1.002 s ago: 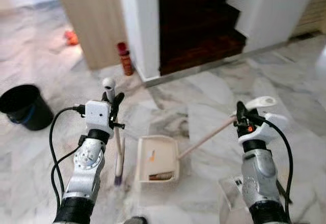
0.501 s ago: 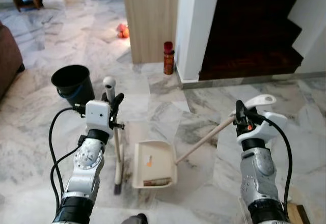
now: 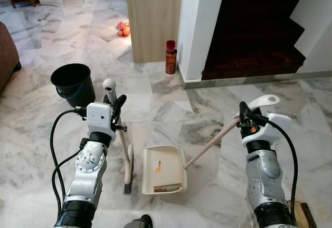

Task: Sweep floor

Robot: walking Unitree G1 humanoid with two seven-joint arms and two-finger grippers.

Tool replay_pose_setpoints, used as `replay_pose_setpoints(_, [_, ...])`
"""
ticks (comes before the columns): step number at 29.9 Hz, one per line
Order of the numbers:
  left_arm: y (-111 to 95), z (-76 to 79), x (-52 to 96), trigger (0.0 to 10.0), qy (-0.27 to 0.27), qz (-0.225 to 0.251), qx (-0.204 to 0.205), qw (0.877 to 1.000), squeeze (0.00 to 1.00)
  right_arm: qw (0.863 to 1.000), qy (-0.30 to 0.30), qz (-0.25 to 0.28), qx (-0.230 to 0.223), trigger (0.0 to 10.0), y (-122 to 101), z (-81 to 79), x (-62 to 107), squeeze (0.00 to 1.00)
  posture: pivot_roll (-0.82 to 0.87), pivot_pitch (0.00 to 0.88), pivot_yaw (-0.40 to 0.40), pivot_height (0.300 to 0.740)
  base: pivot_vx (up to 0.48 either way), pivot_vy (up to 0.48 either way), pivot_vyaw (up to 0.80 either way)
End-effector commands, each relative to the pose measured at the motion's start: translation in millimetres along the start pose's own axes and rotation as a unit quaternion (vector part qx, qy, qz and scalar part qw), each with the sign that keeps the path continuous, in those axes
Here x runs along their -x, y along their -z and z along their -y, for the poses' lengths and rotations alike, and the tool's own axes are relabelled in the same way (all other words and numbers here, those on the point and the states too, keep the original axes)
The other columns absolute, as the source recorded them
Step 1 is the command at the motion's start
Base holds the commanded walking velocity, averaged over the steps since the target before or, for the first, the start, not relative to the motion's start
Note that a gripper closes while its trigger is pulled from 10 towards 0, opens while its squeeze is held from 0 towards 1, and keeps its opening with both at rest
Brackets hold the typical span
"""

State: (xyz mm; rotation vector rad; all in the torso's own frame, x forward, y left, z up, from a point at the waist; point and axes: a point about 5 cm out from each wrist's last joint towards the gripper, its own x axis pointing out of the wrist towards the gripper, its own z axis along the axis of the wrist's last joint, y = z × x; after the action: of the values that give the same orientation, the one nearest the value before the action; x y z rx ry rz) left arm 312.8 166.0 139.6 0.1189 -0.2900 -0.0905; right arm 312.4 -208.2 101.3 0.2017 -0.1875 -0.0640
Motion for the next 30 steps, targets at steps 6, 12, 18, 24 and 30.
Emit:
replay_pose_setpoints(6, [-9, 1.7, -6.1, 10.0, 0.012, 0.024, -0.004, 1.0, 0.0, 0.999, 0.026, 0.027, 0.011, 10.0, -10, 22.1, 8.9, 0.0, 0.0, 0.092, 0.012, 0.74, 0.0, 0.0, 0.0])
replay_pose_setpoints(12, [-9, 3.0, -7.7, 10.0, 0.017, 0.024, -0.003, 1.0, 0.0, 0.999, 0.035, 0.024, 0.022, 10.0, -9, 32.3, 21.2, 0.0, -0.01, 0.092, 0.02, 0.74, 0.0, 0.0, 0.0])
replay_pose_setpoints(18, [-9, 3.7, -8.8, 10.0, 0.02, 0.024, -0.002, 1.0, 0.0, 0.998, 0.047, 0.02, 0.034, 10.0, -8, 43.9, 38.3, 0.0, -0.01, 0.091, 0.025, 0.74, 0.0, 0.0, 0.0])
replay_pose_setpoints(24, [-9, 3.6, -9.6, 10.0, 0.021, 0.025, -0.002, 0.999, 0.0, 0.997, 0.057, 0.017, 0.044, 10.0, -10, 50.9, 52.7, 0.0, -0.02, 0.091, 0.027, 0.74, 0.0, 0.0, 0.0])
replay_pose_setpoints(30, [-9, 4.5, -10.6, 10.0, 0.024, 0.025, 0.0, 0.999, 0.0, 0.996, 0.075, 0.011, 0.054, 10.0, -14, 57.8, 74.3, 0.0, -0.03, 0.093, 0.032, 0.74, 0.0, 0.0, 0.0])
